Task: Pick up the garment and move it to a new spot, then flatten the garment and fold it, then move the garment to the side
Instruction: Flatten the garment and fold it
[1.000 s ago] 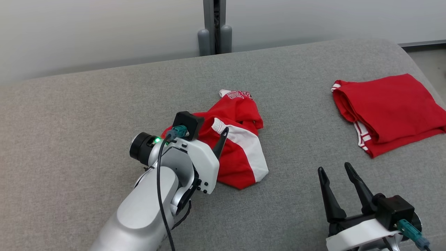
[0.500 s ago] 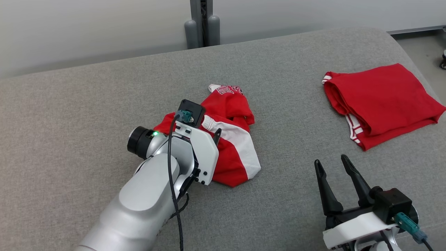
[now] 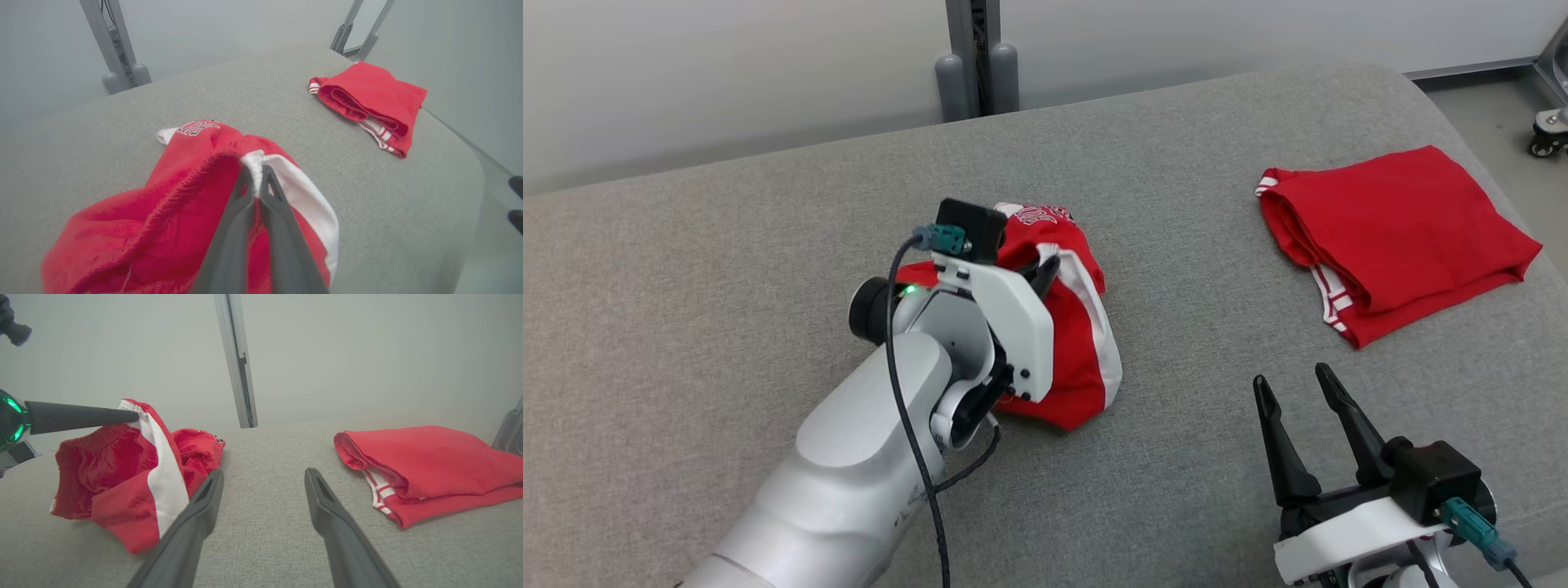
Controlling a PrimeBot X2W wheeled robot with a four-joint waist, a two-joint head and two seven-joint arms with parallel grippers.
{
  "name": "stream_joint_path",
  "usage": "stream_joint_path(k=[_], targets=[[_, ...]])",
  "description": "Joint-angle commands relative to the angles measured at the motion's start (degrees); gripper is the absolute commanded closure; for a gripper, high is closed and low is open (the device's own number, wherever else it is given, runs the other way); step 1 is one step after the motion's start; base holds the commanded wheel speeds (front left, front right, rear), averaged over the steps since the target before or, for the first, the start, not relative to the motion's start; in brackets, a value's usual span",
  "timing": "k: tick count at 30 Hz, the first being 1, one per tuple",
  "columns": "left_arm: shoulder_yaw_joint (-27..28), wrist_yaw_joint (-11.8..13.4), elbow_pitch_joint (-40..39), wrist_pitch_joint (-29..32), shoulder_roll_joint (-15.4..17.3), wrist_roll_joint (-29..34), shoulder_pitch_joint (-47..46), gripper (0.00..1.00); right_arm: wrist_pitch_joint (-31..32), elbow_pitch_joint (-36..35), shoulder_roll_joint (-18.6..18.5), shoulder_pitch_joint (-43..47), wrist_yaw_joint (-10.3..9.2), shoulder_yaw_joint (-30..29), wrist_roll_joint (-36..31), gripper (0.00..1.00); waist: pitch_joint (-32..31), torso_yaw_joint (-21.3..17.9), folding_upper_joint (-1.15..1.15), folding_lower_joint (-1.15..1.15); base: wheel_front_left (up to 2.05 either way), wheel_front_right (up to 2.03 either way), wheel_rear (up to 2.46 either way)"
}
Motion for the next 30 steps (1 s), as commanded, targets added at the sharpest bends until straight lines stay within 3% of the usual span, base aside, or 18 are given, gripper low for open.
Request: stream_joint_path(k=[1,7,16,21,30], targets=[[0.60,-0.03,-1.82,-0.82,0.19,-3.15,-2.20,1.00,-0.09,0.26,-0.09,-0.69,0.02,0.14,0.15,0.00,-0.27,-0.58,0.00,0.00,0.00,0.00,0.00],[-0.85,0.52,-7.09,-1.00,0.19,-12.16,-6.97,1.00,-0.09,0.62,0.12,0.18,0.02,0.36,0.45,0.00,-1.41,-1.70,0.00,0.00,0.00,0.00,0.00],[-5.06,5.15,-11.18,-7.15,0.23,-18.91,-14.09,1.00,-0.09,1.26,0.24,1.47,0.02,0.54,0.15,0.00,-4.08,-2.50,0.00,0.00,0.00,0.00,0.00],[-7.74,5.01,-8.20,-9.15,0.87,-19.08,-8.27,1.00,-0.09,0.58,0.25,2.21,0.02,-0.28,0.04,0.00,-4.28,-1.11,0.00,0.00,0.00,0.00,0.00],[-9.73,3.19,-3.43,-13.87,6.67,-19.22,4.80,1.00,-0.09,0.23,-0.59,3.51,0.02,-1.42,-0.31,0.00,-3.66,3.25,0.00,0.00,0.00,0.00,0.00]])
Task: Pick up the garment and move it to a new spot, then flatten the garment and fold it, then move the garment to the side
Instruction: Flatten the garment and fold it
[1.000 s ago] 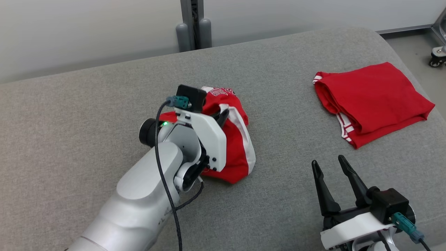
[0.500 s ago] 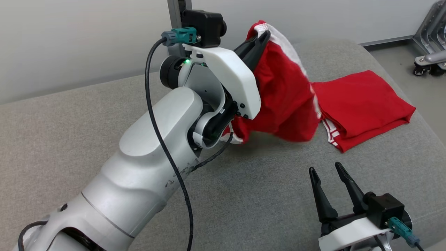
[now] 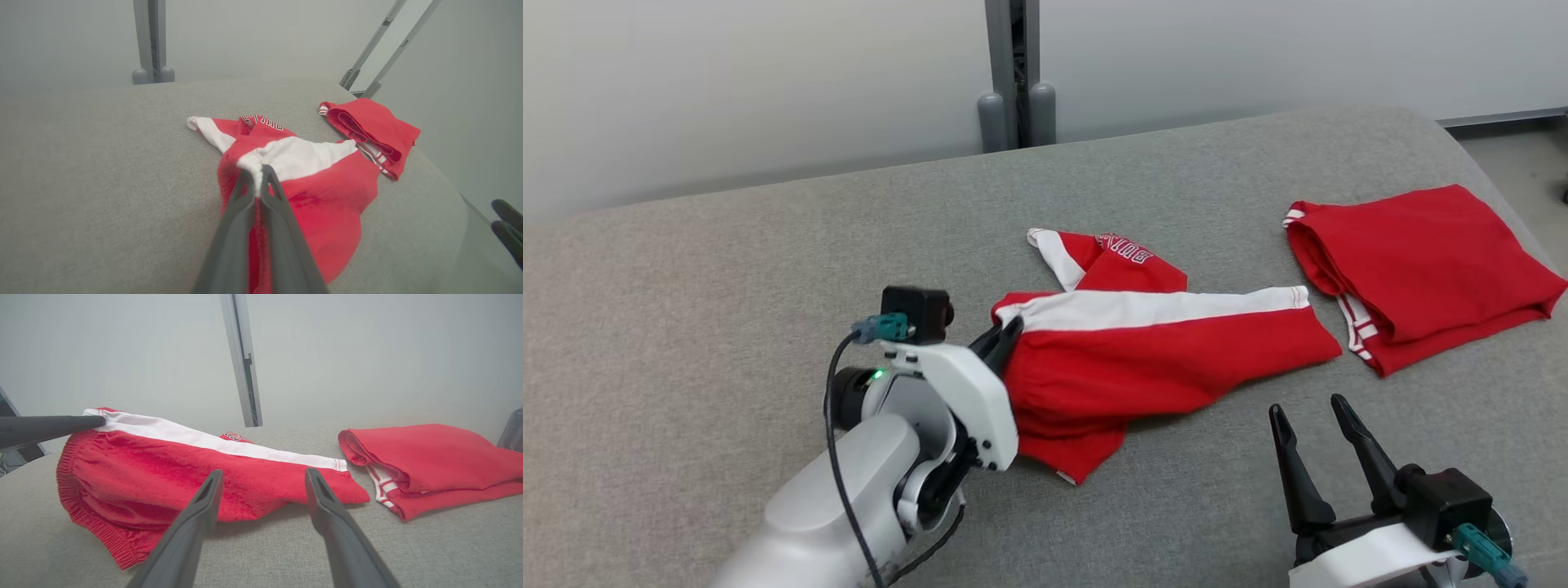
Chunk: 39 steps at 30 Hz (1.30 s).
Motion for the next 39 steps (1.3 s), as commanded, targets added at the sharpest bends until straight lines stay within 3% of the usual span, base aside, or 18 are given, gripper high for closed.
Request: stream_joint_path(k=[1,3,4,9,16,17,18,19,20,28,33,36,39], targets=[[0.03,-0.41,0.15,-0.61,1.32,0.15,1.36,1.00,-0.09,-0.39,-0.40,0.23,0.02,-0.33,-0.31,0.00,0.28,1.11,0.00,0.00,0.00,0.00,0.00],[0.22,-0.84,-0.37,-1.08,2.64,-0.39,3.16,1.00,-0.09,-0.49,-0.54,0.14,0.02,-0.50,-0.36,0.00,0.42,2.02,0.00,0.00,0.00,0.00,0.00],[0.47,-1.28,-2.19,-1.71,6.37,-0.74,6.22,1.00,-0.09,-0.49,-0.78,0.70,0.02,-0.37,-0.39,0.00,0.31,3.60,0.00,0.00,0.00,0.00,0.00],[0.91,-0.05,-5.83,-1.69,12.36,0.03,8.87,1.00,-0.09,-0.36,-1.16,1.17,0.02,-0.40,-0.30,0.00,-0.16,5.50,0.00,0.00,0.00,0.00,0.00],[1.52,1.30,-9.74,-1.30,15.82,-0.79,11.06,1.00,-0.09,-0.05,-1.35,0.66,0.02,-0.09,-0.06,0.00,-0.76,6.37,0.00,0.00,0.00,0.00,0.00],[1.64,1.62,-10.08,-0.98,15.99,-1.14,11.58,0.86,-0.09,0.00,-1.35,0.63,0.02,0.02,-0.02,0.00,-0.89,6.36,0.00,0.00,0.00,0.00,0.00],[1.74,1.89,-10.45,-1.07,16.11,-1.41,12.13,0.58,-0.09,0.10,-1.36,0.61,0.02,0.17,-0.01,0.00,-1.08,6.28,0.00,0.00,0.00,0.00,0.00],[2.18,2.55,-10.75,-1.58,16.15,-1.74,12.70,0.07,-0.09,0.21,-1.36,0.63,0.02,0.32,0.01,0.00,-1.26,6.19,0.00,0.00,0.00,0.00,0.00],[2.61,3.26,-10.94,-2.10,16.23,-2.03,13.42,0.00,-0.09,0.34,-1.36,0.66,0.02,0.53,0.07,0.00,-1.50,6.04,0.00,0.00,0.00,0.00,0.00],[5.83,10.29,-12.70,-10.70,17.03,-0.39,19.11,0.00,-0.09,2.06,-1.18,1.60,0.02,0.75,1.75,0.00,-3.91,4.64,0.00,0.00,0.00,0.00,0.00],[11.90,16.07,-16.85,-13.79,14.93,2.96,24.20,0.00,-0.09,2.70,-0.99,1.97,0.02,-0.18,2.27,0.00,-5.25,4.83,0.00,0.00,0.00,0.00,0.00],[17.81,18.43,-20.85,-13.84,12.71,9.69,28.13,0.00,-0.09,2.78,-0.78,1.97,0.02,-0.35,2.37,0.00,-5.91,5.21,0.00,0.00,0.00,0.00,0.00],[23.10,18.78,-24.37,-13.87,10.19,16.51,31.91,0.00,-0.09,2.59,-0.60,1.92,0.02,-0.36,2.22,0.00,-6.61,5.52,0.00,0.00,0.00,0.00,0.00]])
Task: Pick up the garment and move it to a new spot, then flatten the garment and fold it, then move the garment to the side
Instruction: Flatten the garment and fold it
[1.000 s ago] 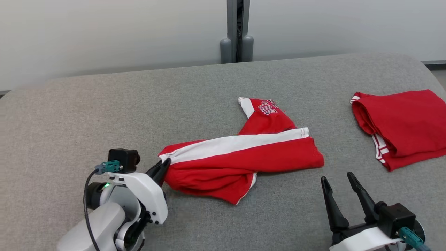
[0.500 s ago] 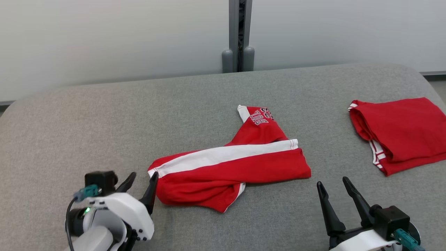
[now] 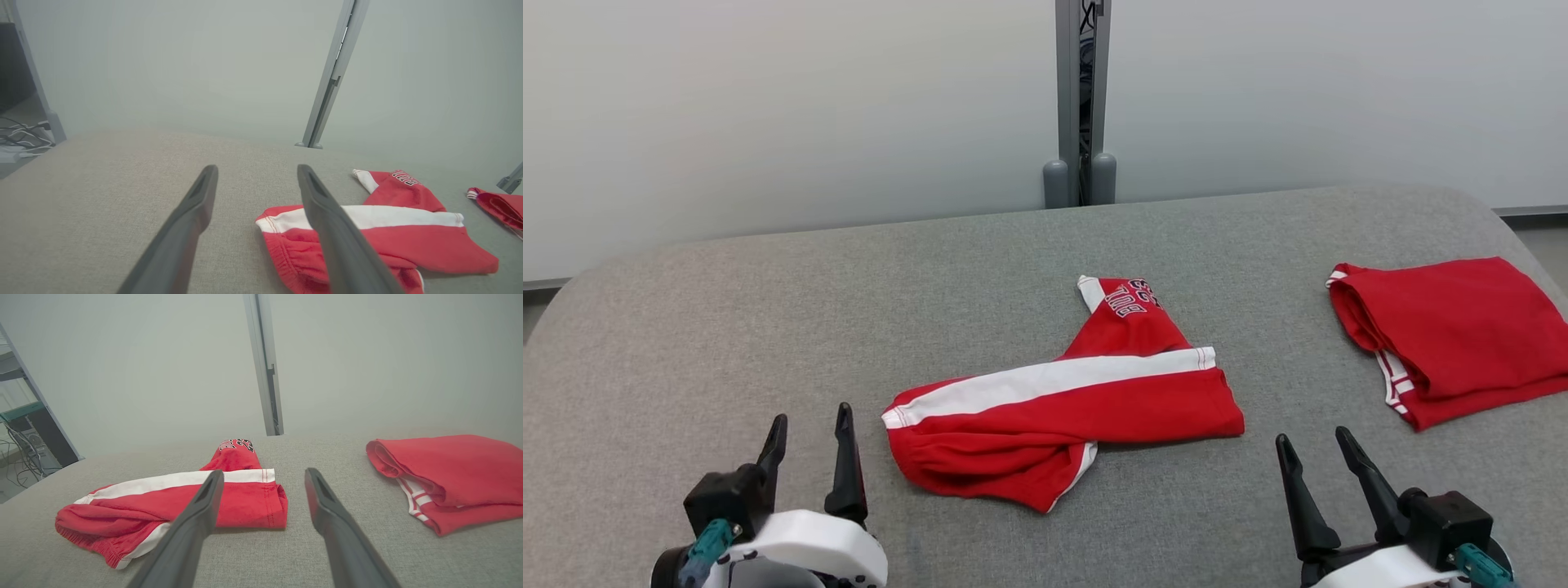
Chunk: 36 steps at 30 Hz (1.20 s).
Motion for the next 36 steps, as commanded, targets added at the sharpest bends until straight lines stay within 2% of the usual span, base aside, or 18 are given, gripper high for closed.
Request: stream_joint_path(k=[1,5,14,23,36], targets=[[1.34,-0.17,-0.59,-0.26,-0.38,1.09,0.86,0.00,-0.09,-0.09,-0.11,0.09,0.02,-0.03,0.00,0.00,-0.31,0.16,0.00,0.00,0.00,0.00,0.00],[5.79,-1.64,-1.91,-0.26,-3.68,8.25,4.99,0.00,-0.09,-0.47,0.07,0.42,0.02,0.08,-0.46,0.00,-0.92,0.42,0.00,0.00,0.00,0.00,0.00],[10.04,-5.62,-0.05,-0.27,-8.42,20.56,9.66,0.00,-0.09,-0.79,0.37,1.67,0.02,-0.11,-0.78,0.00,-1.30,0.53,0.00,0.00,0.00,0.00,0.00],[15.19,-8.86,-0.02,-0.28,-12.69,26.73,12.16,0.00,-0.09,-0.84,0.56,2.21,0.02,-0.33,-0.97,0.00,-1.22,0.28,0.00,0.00,0.00,0.00,0.00],[18.85,-12.16,0.93,-0.28,-14.92,30.59,12.85,0.00,-0.09,-0.67,0.69,2.44,0.02,-0.38,-0.99,0.00,-1.35,0.28,0.00,0.00,0.00,0.00,0.00]])
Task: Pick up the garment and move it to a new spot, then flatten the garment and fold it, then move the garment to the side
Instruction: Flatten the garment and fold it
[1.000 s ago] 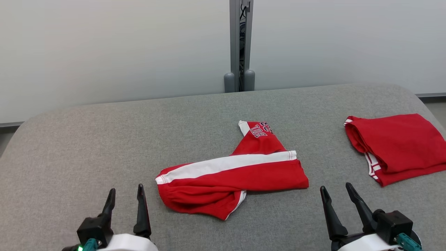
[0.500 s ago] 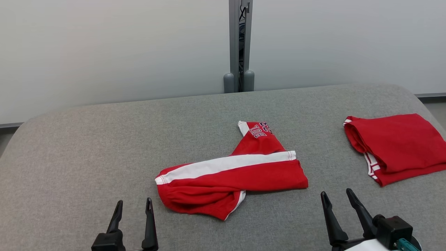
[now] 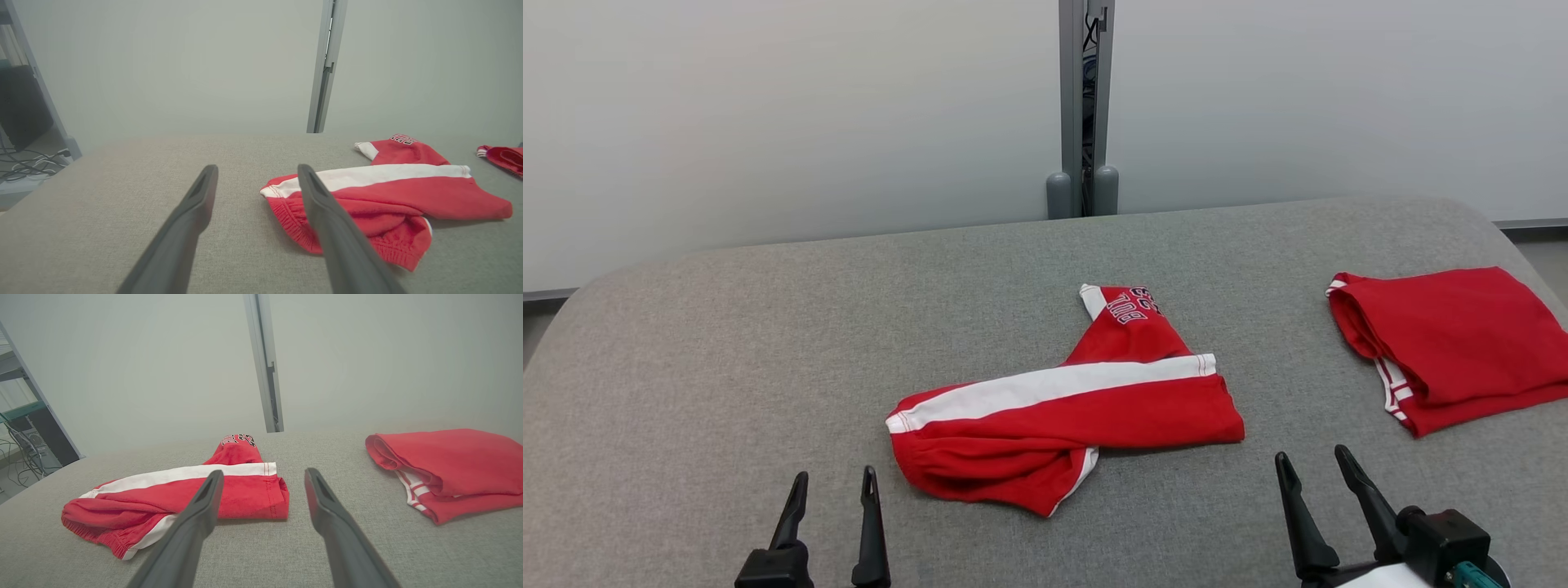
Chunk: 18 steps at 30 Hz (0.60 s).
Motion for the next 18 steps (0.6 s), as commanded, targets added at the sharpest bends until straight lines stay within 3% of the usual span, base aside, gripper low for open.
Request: stream_joint_path(k=[1,10,15,18], targets=[[0.37,-0.40,0.23,-0.27,0.16,0.36,0.49,0.00,-0.09,-0.09,-0.08,0.29,0.02,0.00,-0.25,0.00,-0.01,-0.02,0.00,0.00,0.00,0.00,0.00],[-1.10,-3.52,6.17,-0.20,-0.28,-3.11,-3.14,0.00,-0.09,0.07,-0.24,-0.01,0.02,0.10,-0.15,0.00,0.76,0.34,0.00,0.00,0.00,0.00,0.00],[-2.29,-5.40,12.75,4.58,-0.31,-9.24,-11.40,0.00,-0.09,0.20,-0.52,-0.95,0.02,0.69,-0.16,0.00,2.11,0.48,0.00,0.00,0.00,0.00,0.00],[-2.21,-6.39,16.93,10.63,-0.26,-12.21,-16.41,0.00,-0.09,0.36,-0.74,-1.59,0.02,1.22,-0.11,0.00,3.08,0.28,0.00,0.00,0.00,0.00,0.00]])
